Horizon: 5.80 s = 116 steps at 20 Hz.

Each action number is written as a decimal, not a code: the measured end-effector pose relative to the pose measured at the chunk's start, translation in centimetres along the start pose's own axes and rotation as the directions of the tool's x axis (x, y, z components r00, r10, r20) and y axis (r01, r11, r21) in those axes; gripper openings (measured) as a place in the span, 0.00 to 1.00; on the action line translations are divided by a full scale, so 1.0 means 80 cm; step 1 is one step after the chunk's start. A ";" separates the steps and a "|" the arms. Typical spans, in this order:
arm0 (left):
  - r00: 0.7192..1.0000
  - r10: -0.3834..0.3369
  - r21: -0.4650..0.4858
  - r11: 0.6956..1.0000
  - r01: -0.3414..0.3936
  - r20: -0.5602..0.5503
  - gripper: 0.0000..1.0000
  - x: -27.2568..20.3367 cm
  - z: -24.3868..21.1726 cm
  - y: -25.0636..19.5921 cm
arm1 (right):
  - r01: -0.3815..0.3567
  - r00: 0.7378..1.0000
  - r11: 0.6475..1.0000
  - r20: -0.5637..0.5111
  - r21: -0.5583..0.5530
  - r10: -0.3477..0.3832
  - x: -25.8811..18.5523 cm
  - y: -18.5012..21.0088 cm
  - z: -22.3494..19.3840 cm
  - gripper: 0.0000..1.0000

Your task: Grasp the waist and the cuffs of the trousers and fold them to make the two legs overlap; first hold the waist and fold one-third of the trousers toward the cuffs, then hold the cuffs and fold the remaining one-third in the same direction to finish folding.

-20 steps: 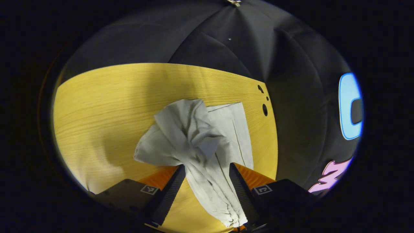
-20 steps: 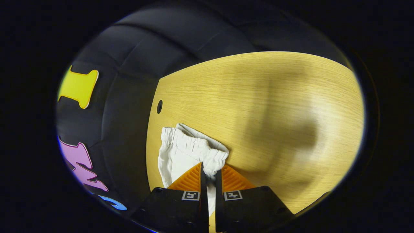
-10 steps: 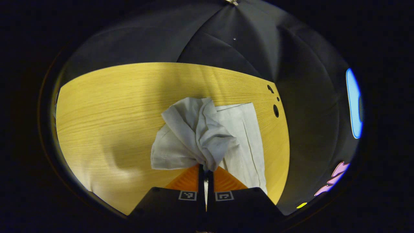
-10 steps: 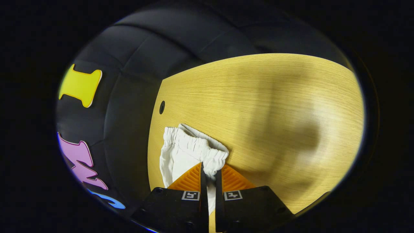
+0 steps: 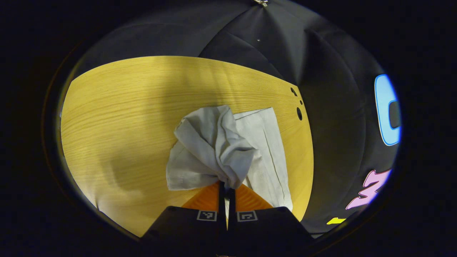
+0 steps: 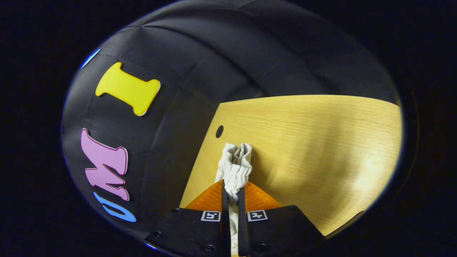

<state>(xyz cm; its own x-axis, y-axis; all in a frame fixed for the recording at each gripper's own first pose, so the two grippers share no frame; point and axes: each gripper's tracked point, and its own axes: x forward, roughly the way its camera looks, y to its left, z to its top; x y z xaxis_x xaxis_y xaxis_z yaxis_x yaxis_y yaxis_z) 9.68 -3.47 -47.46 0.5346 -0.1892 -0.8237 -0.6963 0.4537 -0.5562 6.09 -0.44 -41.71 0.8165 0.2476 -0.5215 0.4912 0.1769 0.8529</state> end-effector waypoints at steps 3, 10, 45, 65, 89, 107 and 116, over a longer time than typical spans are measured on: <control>1.000 -0.010 0.039 0.999 0.011 -0.024 0.06 -0.001 0.002 0.000 | -0.143 0.990 0.986 -0.001 -0.084 0.144 -0.024 0.041 -0.006 0.12; 0.997 -0.047 0.029 0.998 0.049 -0.055 0.06 0.001 -0.001 -0.001 | -0.361 0.930 0.883 -0.183 -0.299 0.319 -0.069 0.153 -0.112 0.12; 0.966 -0.260 -0.167 0.952 0.256 -0.005 0.06 -0.022 0.022 -0.042 | -0.409 0.739 0.906 -0.622 -0.108 0.260 -0.156 0.234 -0.032 0.77; 0.869 -0.481 0.443 0.759 0.478 -0.113 0.06 -0.088 -0.152 -0.306 | -0.210 0.939 0.977 -0.275 0.022 0.208 -0.205 0.086 0.215 0.77; 0.961 0.006 0.940 -0.208 0.271 -0.275 0.12 0.039 -0.462 -0.204 | -0.106 0.983 0.993 -0.146 0.051 0.113 -0.281 0.022 0.277 0.76; 0.931 -0.228 0.958 -0.037 0.284 -0.285 0.99 -0.140 -0.359 -0.223 | -0.287 0.907 0.958 -0.317 0.015 0.276 -0.289 0.129 0.165 0.77; 0.934 -0.330 0.958 0.194 0.211 -0.138 0.97 -0.228 -0.224 -0.158 | -0.343 0.826 0.939 -0.467 0.030 0.317 -0.280 0.178 0.035 0.77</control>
<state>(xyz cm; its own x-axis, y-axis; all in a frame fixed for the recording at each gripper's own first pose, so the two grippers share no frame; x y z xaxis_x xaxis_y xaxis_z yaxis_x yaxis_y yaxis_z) 0.13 -21.34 -27.40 0.6628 -0.4470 -0.6007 0.4366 0.8825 -0.1750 -4.36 -6.15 -17.83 0.6880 0.7052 -0.1712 0.1901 0.0525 0.9804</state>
